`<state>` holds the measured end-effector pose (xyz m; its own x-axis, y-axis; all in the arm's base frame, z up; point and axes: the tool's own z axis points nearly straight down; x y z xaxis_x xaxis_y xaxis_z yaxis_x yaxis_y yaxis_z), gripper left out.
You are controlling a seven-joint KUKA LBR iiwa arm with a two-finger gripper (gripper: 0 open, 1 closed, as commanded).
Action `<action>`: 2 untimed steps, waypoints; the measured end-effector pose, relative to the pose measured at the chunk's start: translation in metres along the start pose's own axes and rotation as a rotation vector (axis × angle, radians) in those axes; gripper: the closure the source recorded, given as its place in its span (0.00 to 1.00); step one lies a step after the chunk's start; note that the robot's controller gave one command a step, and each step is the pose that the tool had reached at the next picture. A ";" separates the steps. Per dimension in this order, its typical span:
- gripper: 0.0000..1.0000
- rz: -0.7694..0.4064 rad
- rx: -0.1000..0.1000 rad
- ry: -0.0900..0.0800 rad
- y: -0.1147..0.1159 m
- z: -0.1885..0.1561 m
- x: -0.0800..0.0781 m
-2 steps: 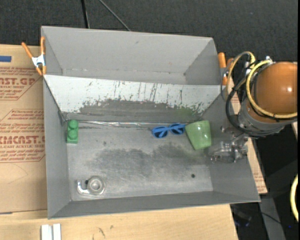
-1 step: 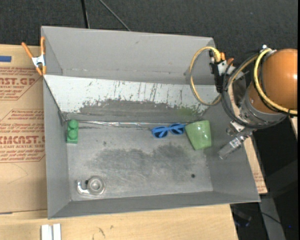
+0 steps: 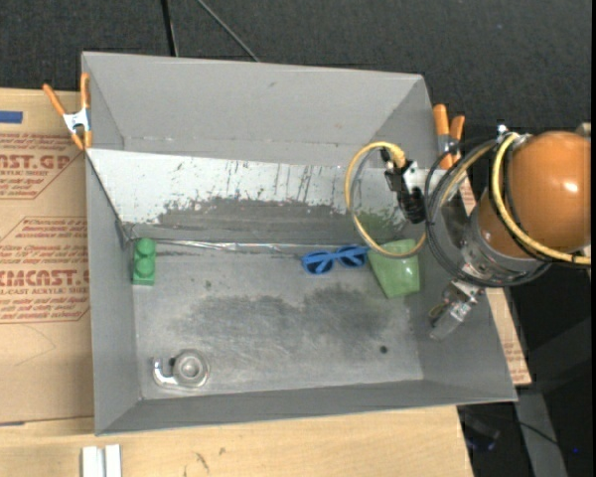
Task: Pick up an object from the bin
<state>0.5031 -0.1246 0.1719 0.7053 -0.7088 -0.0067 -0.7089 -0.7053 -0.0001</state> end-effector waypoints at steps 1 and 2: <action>1.00 -0.142 0.000 0.002 -0.004 -0.016 -0.029; 1.00 -0.262 0.003 0.010 -0.012 -0.150 0.003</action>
Offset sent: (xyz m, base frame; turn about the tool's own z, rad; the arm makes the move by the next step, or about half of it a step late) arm -0.0165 0.0210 0.0169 -0.1434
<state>0.5148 -0.1187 0.3222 0.8650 -0.5018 0.0044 -0.5018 -0.8650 -0.0037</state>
